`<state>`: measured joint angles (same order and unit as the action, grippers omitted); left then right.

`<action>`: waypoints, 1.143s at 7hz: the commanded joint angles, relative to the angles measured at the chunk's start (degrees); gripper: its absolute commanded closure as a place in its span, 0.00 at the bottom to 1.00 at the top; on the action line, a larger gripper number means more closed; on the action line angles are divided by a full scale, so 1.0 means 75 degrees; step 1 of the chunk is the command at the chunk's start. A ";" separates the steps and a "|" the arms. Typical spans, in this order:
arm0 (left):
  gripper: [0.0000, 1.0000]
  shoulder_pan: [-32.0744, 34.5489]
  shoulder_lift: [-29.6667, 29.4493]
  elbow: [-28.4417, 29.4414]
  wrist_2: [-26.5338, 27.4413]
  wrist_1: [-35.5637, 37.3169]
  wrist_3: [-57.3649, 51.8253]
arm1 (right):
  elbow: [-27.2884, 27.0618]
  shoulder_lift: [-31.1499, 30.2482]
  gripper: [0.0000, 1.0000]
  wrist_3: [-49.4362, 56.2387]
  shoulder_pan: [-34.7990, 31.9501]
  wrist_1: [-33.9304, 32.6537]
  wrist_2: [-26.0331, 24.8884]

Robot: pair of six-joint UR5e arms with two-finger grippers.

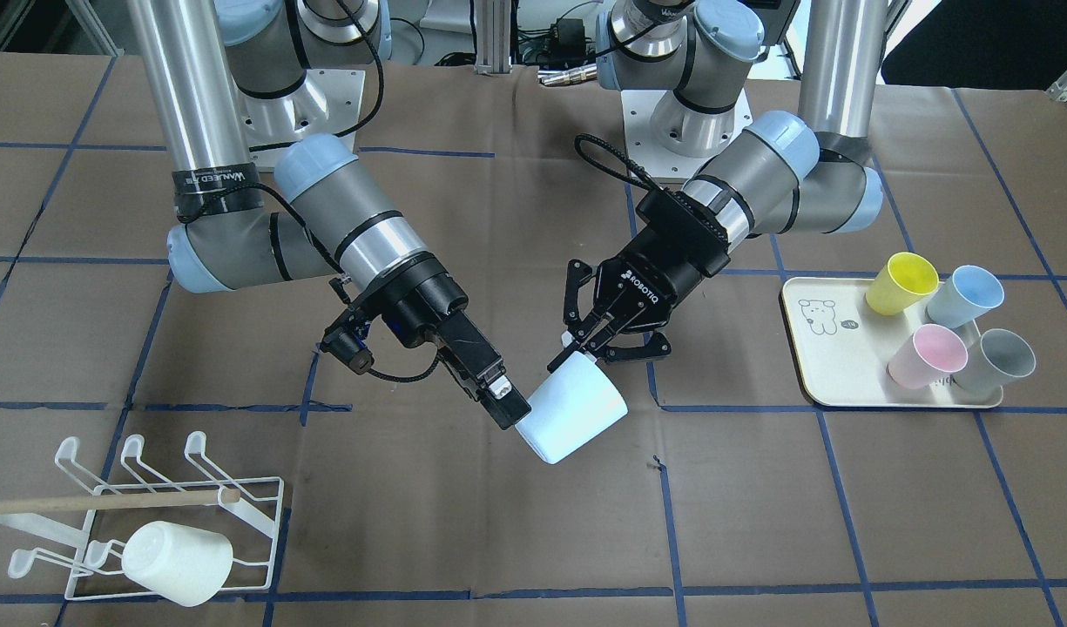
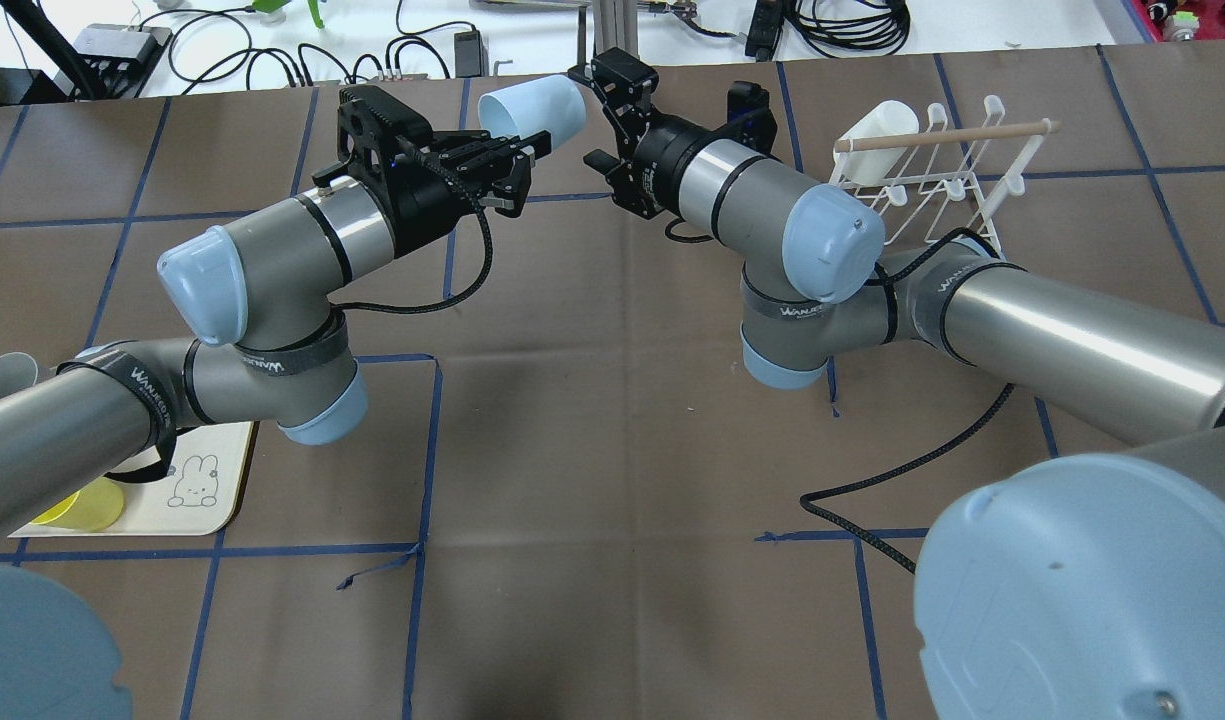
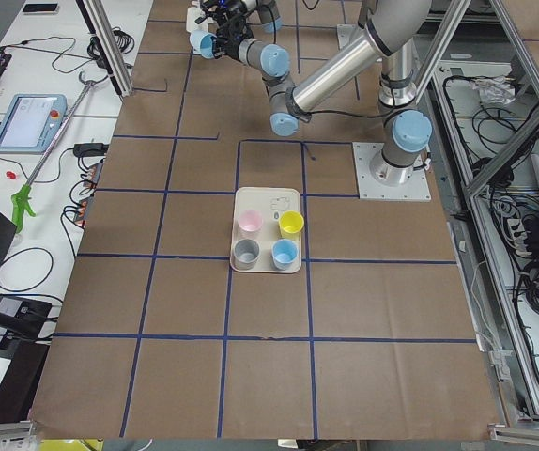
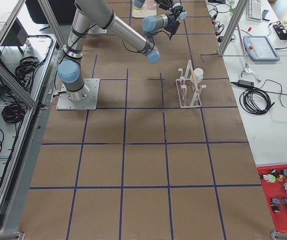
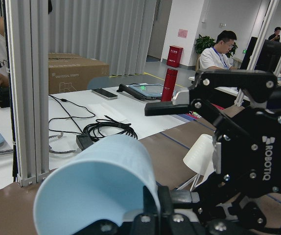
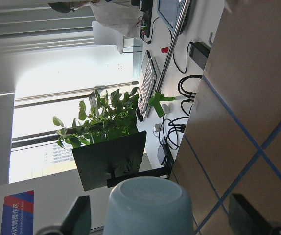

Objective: Transfer IKEA cup to right arm and place on rack

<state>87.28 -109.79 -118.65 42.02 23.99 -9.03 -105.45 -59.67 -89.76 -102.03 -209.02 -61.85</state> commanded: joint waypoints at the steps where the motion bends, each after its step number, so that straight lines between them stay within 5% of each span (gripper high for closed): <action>1: 1.00 0.0000 0.0025 0.0000 -0.0001 -0.0012 0.0009 | 0.0254 0.0023 0.00 -0.0067 -0.0164 0.0037 -0.0050; 8: 0.99 0.0012 0.0002 -0.0012 -0.0001 -0.0012 0.0009 | 0.0478 0.0327 0.01 -0.0068 -0.0341 0.0131 -0.0073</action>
<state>87.33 -109.75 -118.68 42.01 23.94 -8.96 -101.99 -57.55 -90.26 -104.42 -208.12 -62.37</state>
